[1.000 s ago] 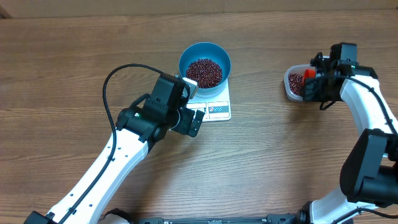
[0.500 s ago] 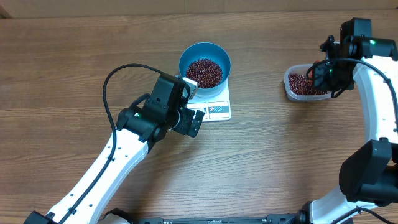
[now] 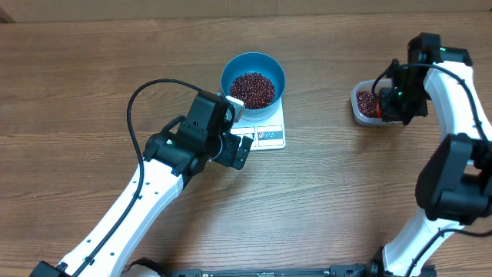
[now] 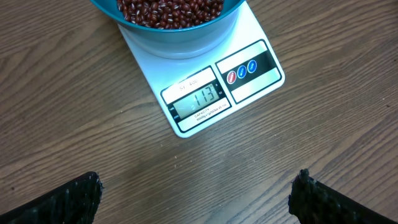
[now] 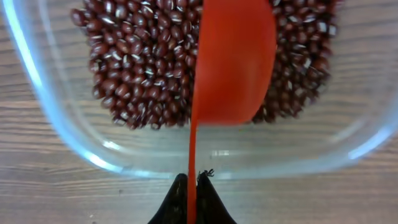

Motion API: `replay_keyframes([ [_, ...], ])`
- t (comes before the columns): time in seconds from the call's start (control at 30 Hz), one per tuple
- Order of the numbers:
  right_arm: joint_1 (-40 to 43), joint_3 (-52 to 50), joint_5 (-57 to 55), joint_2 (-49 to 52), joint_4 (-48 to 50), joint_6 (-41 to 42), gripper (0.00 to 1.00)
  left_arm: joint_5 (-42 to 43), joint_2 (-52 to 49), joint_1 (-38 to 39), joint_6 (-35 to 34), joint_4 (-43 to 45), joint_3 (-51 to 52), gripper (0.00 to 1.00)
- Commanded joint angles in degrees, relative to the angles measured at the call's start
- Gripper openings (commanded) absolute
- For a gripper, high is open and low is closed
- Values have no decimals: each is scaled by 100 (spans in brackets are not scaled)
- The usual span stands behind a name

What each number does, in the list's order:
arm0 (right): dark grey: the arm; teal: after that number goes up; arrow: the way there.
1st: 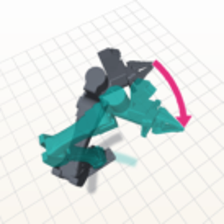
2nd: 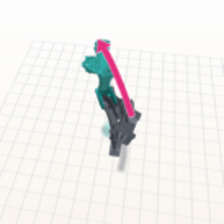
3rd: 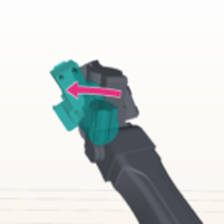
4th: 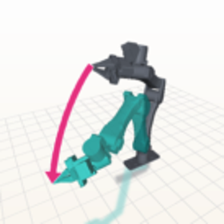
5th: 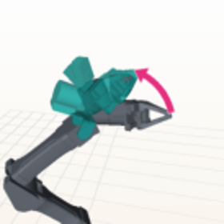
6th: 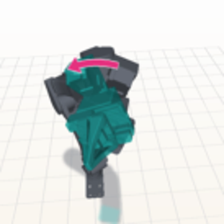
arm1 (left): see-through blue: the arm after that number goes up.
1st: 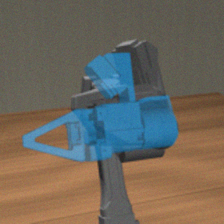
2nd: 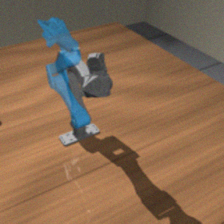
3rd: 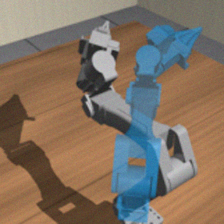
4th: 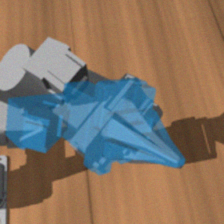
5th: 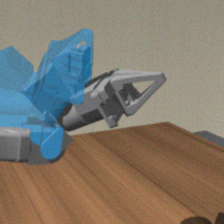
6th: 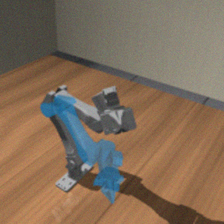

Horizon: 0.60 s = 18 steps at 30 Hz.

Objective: Scoop item into bowl and weigh 150g on scale
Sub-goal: 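Lower the red scoop into the bean tub and scoop beans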

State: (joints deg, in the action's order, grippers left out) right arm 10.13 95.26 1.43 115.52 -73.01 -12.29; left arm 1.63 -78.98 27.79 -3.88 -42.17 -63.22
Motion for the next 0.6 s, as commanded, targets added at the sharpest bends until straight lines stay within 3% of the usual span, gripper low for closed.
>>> replay_keyframes([
  [0.0,76,125,35,114,7,-109,4,-17,-9,39,133,4,17,99],
  [0.57,118,125,638,129,-197,-129,4,-17,-9,39,133,4,17,100],
])
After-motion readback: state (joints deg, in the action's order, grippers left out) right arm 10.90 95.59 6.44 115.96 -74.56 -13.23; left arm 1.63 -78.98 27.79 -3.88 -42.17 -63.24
